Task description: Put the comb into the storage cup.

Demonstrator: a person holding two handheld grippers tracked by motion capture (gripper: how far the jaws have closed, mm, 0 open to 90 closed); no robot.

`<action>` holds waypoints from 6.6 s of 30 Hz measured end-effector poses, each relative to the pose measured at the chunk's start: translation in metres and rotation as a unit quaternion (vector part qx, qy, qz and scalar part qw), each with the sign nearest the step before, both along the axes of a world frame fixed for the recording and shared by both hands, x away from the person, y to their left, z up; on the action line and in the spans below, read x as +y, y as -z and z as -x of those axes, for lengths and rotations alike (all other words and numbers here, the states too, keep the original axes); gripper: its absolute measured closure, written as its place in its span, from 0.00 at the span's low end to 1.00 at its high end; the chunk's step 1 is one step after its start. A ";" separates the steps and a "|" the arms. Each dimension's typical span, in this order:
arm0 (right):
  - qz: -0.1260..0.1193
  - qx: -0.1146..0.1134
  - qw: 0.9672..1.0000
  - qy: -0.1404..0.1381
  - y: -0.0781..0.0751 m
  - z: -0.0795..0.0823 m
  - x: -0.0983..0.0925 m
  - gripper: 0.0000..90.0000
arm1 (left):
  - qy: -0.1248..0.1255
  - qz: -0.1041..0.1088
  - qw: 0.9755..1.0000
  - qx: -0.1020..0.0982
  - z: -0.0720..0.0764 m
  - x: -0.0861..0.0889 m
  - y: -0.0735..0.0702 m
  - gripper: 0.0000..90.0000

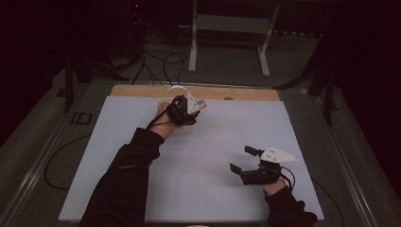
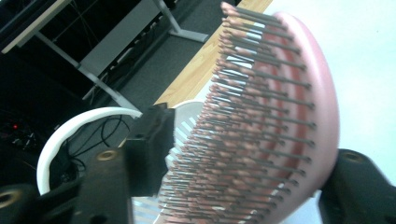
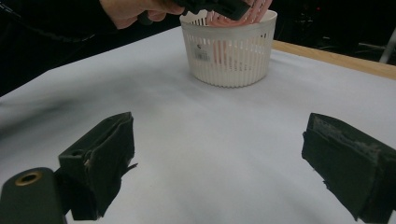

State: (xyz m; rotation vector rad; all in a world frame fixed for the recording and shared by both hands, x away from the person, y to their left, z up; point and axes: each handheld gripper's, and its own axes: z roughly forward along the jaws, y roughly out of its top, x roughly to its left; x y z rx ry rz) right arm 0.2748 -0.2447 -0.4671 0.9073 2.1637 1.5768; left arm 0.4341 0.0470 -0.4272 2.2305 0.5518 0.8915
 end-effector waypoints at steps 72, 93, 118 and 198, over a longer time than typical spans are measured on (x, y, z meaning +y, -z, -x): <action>0.007 -0.002 1.000 0.005 0.002 -0.001 0.000 0.10 | 0.073 0.041 0.989 0.125 0.035 0.048 -0.027 0.00; 0.011 -0.001 1.000 0.004 0.003 -0.002 0.000 0.10 | 0.070 0.039 0.988 0.129 0.061 0.072 -0.022 0.00; 0.015 -0.003 1.000 -0.002 0.006 -0.002 0.002 0.10 | 0.066 0.055 0.986 0.144 0.098 0.105 0.003 0.00; 0.075 0.040 0.996 0.000 0.044 0.002 -0.038 0.10 | -0.060 0.146 0.957 0.243 0.182 0.215 0.085 0.00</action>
